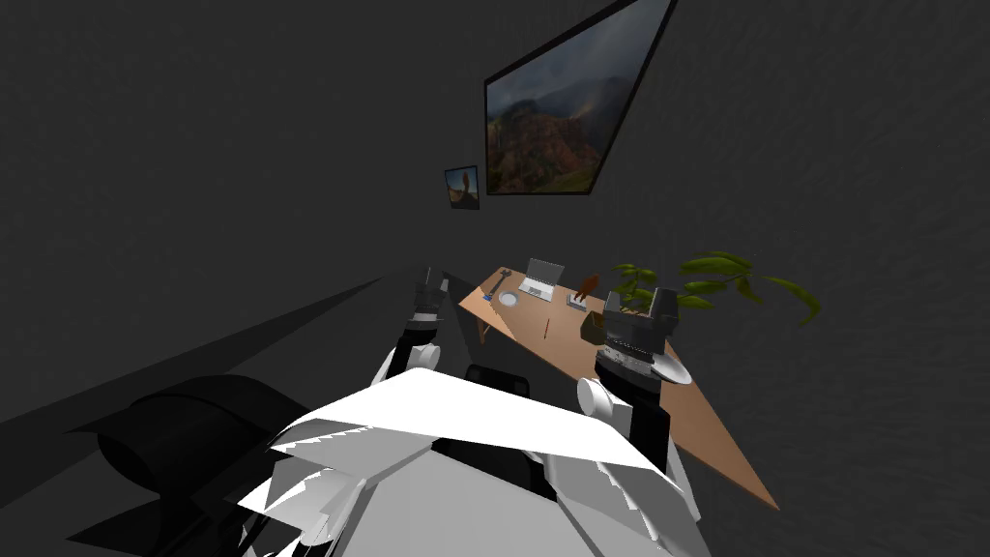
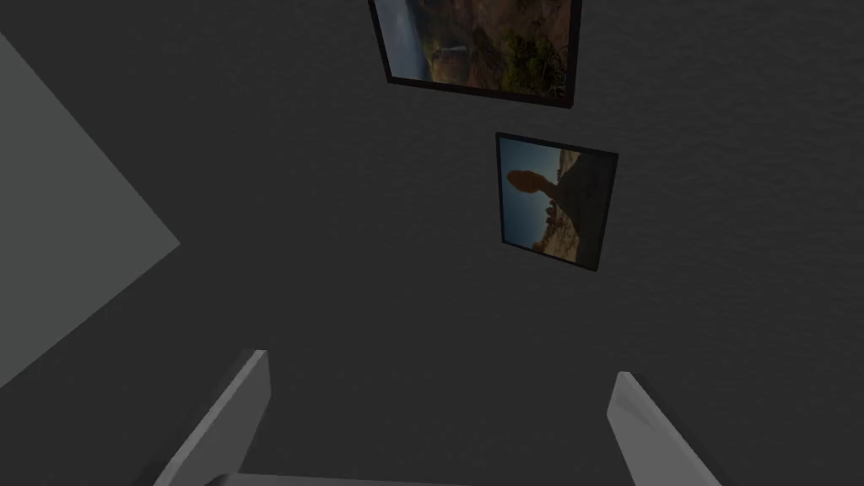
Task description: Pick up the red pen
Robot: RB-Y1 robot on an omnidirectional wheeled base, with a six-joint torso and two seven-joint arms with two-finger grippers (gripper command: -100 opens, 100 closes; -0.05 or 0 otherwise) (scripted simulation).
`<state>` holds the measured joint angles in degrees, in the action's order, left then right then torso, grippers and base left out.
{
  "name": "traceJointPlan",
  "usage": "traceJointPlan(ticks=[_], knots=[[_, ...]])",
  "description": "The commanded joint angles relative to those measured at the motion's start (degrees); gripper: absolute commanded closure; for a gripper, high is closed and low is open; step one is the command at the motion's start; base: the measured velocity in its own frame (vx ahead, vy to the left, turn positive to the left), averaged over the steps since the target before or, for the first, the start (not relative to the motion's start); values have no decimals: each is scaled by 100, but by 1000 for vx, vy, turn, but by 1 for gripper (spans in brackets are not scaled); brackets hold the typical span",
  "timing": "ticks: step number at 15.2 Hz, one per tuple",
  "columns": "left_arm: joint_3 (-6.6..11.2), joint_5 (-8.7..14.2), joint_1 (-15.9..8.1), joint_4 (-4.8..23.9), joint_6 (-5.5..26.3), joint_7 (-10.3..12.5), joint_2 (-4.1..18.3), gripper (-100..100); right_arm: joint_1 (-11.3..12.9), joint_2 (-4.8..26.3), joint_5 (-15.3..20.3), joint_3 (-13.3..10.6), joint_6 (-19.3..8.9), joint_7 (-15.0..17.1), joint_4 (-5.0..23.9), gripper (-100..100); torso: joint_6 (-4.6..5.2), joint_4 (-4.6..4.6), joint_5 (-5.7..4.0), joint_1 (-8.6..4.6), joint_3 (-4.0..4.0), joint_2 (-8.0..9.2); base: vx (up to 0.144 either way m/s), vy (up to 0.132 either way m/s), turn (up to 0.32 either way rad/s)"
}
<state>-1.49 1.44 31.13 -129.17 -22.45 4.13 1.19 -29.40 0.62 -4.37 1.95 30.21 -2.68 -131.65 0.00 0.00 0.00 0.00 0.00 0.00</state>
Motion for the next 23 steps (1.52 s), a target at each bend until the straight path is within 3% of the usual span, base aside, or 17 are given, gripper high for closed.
traceJointPlan(ticks=[1, 5, 10, 16, 17, 19, 20, 21, 22, 23], knots=[[0, 0, 0, 0, 0, 0, 0, 0, 14, 170, -8, 42, -69, 76, 48, -100, 0, 0, 0, 0, 0, 0, -8, 13, 31], [-1, 0, -1, 0, 0, 0, -1, 0, 97, 643, -66, 300, -501, 524, 347, -100, -2, 3, 4, 23, 10, 18, -50, 64, 104], [-1, 0, -1, 0, 0, 0, -1, 0, 160, 843, -120, 507, -851, 922, 589, -100, -2, 5, 6, 30, 14, 24, -57, 77, 91], [-1, 0, -1, 0, 0, 0, -1, 0, 273, 1095, -235, 894, -1515, 1631, 1056, -100, -2, 4, 7, 36, 12, 21, -47, 83, 124], [-1, 0, -1, 0, 0, 0, -1, 0, 315, 1170, -284, 1039, -1661, 1768, 1239, -100, -2, 4, 7, 33, 11, 19, -45, 77, 185], [-1, 0, -1, 0, 0, 0, -1, 0, 315, 1170, -284, 1039, -1768, 1897, 1239, -100, -2, 4, 7, 29, 11, 20, -32, 59, 77], [-1, 0, 0, 0, 0, 0, -1, 0, 358, 1243, -337, 1190, -2031, 2086, 1433, -100, 1, 4, 5, 22, 10, 17, -18, 56, 105], [-1, 0, -1, 0, 0, 0, -1, 0, 358, 1243, -337, 1190, -2035, 2175, 1433, -100, -2, 3, 5, 21, 8, 14, -19, 64, 132], [-1, 0, -1, 0, 0, 0, -1, 0, 403, 1313, -396, 1347, -2230, 2313, 1618, -100, -1, 3, 5, 22, 7, 13, -26, 85, 197], [-1, 0, -1, 0, 0, 0, -1, 0, 403, 1313, -396, 1347, -2313, 2442, 1640, -100, -3, 3, 5, 27, 7, 13, -25, 80, 155]])
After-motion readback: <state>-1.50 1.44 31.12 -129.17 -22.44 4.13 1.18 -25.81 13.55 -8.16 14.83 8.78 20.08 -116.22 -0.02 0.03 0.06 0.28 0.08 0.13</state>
